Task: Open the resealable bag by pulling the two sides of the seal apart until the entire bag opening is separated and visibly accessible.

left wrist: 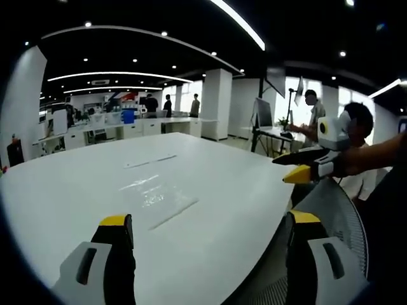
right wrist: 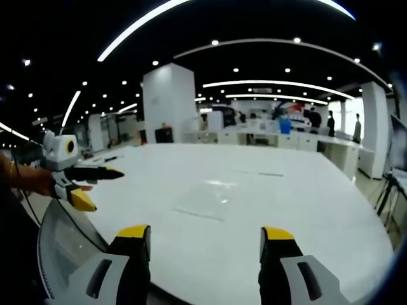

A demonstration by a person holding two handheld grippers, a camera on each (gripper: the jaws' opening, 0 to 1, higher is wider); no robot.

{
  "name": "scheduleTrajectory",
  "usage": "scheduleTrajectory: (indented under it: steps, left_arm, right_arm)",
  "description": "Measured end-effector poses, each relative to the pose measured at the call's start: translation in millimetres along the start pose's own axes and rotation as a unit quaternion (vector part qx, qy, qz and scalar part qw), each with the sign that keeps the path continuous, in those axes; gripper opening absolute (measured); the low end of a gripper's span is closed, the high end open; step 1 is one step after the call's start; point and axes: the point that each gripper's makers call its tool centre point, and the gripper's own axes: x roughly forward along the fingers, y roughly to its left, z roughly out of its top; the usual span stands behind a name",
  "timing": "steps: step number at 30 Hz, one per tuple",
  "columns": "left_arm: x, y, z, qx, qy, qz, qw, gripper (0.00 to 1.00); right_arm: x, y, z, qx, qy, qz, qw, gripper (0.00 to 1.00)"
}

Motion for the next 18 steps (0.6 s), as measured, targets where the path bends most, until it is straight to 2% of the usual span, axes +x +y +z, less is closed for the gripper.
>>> scheduleTrajectory:
  steps: [5,18]
  left_arm:
    - [0.8,0.4,-4.7,0.000,0.005,0.002,1.0000,0.99]
    - [0.5,2.3,-4.3,-0.002,0.006,0.002,1.0000,0.99]
  right_arm:
    - [0.0,-0.1,-1.2,0.000,0.003,0.001,1.0000,0.68]
    - [0.2,-0.7,-0.8,0.004,0.002,0.001,1.0000,0.68]
